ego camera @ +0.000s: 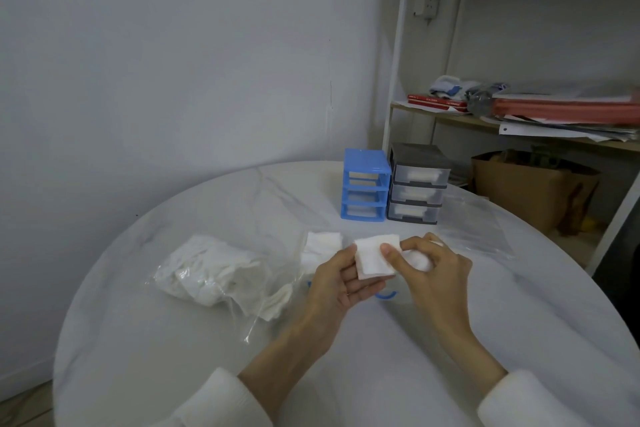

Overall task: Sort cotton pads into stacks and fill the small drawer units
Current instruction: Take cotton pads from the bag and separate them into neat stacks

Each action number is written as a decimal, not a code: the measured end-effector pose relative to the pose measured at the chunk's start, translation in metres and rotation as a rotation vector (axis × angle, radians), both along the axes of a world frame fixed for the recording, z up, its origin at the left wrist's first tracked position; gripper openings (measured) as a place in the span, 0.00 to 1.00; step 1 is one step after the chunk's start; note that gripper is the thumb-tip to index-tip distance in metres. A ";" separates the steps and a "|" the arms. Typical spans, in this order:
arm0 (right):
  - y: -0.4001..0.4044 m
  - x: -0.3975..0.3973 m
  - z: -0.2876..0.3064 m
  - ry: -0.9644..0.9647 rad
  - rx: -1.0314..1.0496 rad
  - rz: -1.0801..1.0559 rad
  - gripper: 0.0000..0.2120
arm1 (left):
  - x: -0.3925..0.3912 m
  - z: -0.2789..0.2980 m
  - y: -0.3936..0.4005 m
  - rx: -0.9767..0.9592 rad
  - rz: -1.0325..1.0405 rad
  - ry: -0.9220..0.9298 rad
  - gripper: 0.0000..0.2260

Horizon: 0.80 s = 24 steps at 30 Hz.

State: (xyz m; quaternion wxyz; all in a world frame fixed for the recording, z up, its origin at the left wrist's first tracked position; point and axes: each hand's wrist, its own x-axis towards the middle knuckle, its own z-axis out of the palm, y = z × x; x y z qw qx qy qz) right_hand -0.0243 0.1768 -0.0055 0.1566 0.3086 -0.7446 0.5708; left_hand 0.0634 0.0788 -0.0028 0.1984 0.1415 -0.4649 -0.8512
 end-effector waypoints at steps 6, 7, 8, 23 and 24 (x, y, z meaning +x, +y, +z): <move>0.000 0.004 0.001 0.046 0.043 0.018 0.10 | 0.000 -0.004 0.001 -0.136 0.020 -0.012 0.08; 0.000 0.003 0.000 0.044 0.047 0.017 0.10 | -0.001 -0.005 0.001 -0.143 0.030 -0.009 0.08; 0.000 0.002 -0.001 0.034 0.046 0.021 0.09 | -0.001 -0.005 0.000 -0.138 0.042 -0.005 0.08; 0.003 -0.002 0.006 -0.179 -0.406 0.280 0.16 | -0.001 -0.010 -0.002 -0.216 0.117 -0.105 0.10; 0.003 -0.002 0.006 -0.192 -0.417 0.291 0.15 | -0.001 -0.011 -0.002 -0.229 0.122 -0.119 0.11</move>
